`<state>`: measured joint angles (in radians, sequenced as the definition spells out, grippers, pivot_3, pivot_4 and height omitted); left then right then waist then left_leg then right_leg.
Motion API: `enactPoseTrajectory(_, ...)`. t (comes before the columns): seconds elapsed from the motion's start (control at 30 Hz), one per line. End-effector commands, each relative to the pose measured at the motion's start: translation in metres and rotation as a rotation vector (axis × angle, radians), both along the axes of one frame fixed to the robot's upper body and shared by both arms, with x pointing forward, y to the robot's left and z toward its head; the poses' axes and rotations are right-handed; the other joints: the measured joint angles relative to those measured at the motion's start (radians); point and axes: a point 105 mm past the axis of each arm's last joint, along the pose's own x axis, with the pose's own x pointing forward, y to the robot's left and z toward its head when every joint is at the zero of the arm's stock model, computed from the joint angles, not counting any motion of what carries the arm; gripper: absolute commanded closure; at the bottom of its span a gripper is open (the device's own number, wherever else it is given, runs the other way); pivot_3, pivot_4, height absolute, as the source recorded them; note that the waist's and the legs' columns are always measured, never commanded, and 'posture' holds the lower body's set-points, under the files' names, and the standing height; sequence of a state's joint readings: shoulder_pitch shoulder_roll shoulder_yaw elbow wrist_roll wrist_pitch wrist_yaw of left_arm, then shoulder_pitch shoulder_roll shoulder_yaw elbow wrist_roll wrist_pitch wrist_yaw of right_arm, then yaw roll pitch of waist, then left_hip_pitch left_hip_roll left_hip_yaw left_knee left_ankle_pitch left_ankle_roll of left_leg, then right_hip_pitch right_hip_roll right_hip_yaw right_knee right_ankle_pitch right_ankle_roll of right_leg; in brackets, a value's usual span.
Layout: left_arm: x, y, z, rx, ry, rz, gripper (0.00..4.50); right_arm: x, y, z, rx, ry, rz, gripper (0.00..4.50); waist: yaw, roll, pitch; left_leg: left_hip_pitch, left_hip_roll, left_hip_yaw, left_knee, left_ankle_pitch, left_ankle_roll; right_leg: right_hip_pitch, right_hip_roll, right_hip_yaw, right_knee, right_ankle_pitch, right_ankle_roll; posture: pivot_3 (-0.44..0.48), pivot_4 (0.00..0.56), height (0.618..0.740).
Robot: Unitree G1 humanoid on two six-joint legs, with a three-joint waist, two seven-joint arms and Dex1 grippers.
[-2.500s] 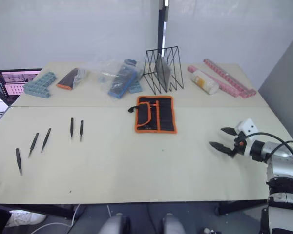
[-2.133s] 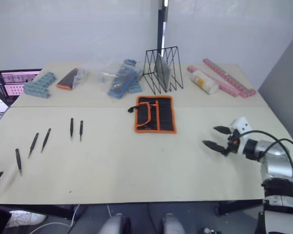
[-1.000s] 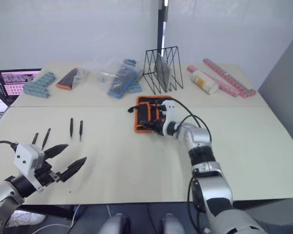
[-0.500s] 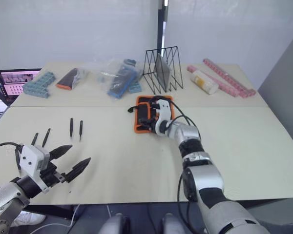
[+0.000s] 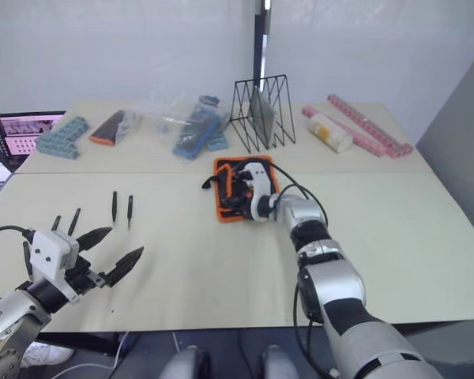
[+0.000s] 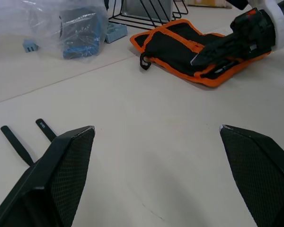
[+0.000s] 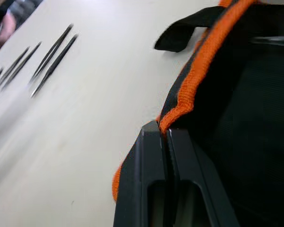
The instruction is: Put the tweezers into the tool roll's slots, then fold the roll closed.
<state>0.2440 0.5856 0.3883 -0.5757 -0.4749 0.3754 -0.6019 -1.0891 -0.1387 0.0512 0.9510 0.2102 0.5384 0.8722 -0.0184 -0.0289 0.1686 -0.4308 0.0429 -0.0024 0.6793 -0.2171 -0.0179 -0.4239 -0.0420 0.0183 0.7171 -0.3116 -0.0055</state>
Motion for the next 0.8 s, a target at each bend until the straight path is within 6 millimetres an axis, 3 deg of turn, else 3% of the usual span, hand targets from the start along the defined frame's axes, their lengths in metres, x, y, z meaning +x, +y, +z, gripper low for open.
enactPoseTrajectory(0.03,0.003,-0.001,0.005,0.031,-0.027,-0.024,0.00,-0.010,0.006,0.017,-0.064,-0.099,0.148,4.49,0.000,0.000,0.000,0.000,0.000,0.000,0.000,0.000,0.000,0.000,0.000,0.000,0.000,0.000,0.000,0.000,0.150,0.685)
enactPoseTrajectory(0.23,0.017,-0.002,0.015,0.057,-0.062,-0.056,0.00,-0.043,-0.010,0.017,-0.255,-0.240,0.400,4.49,0.008,0.000,0.000,-0.001,-0.001,-0.001,0.000,0.000,0.000,0.000,-0.002,-0.002,0.000,0.000,0.000,0.000,0.150,0.685)
enactPoseTrajectory(0.4,0.024,-0.006,0.001,0.095,0.055,-0.140,0.00,-0.069,-0.019,0.019,-0.363,-0.299,0.554,4.49,0.002,0.000,0.000,0.000,0.000,-0.001,-0.001,0.000,0.000,0.000,-0.001,-0.002,0.000,0.000,0.000,0.000,0.150,0.685)
enactPoseTrajectory(0.53,0.027,-0.025,-0.005,0.125,0.094,-0.300,0.00,-0.085,-0.024,0.017,-0.423,-0.311,0.627,4.49,0.001,0.000,0.000,0.000,0.000,-0.001,-0.001,0.000,0.000,0.000,0.000,-0.002,-0.001,0.000,0.000,0.000,0.150,0.685)
enactPoseTrajectory(0.8,0.082,-0.060,-0.005,0.249,0.082,-0.520,0.00,-0.084,-0.028,0.012,-0.485,-0.329,0.596,4.49,0.016,-0.001,0.000,0.000,-0.005,-0.002,0.001,0.000,0.000,0.001,-0.001,-0.002,-0.001,0.000,0.000,0.000,0.150,0.685)
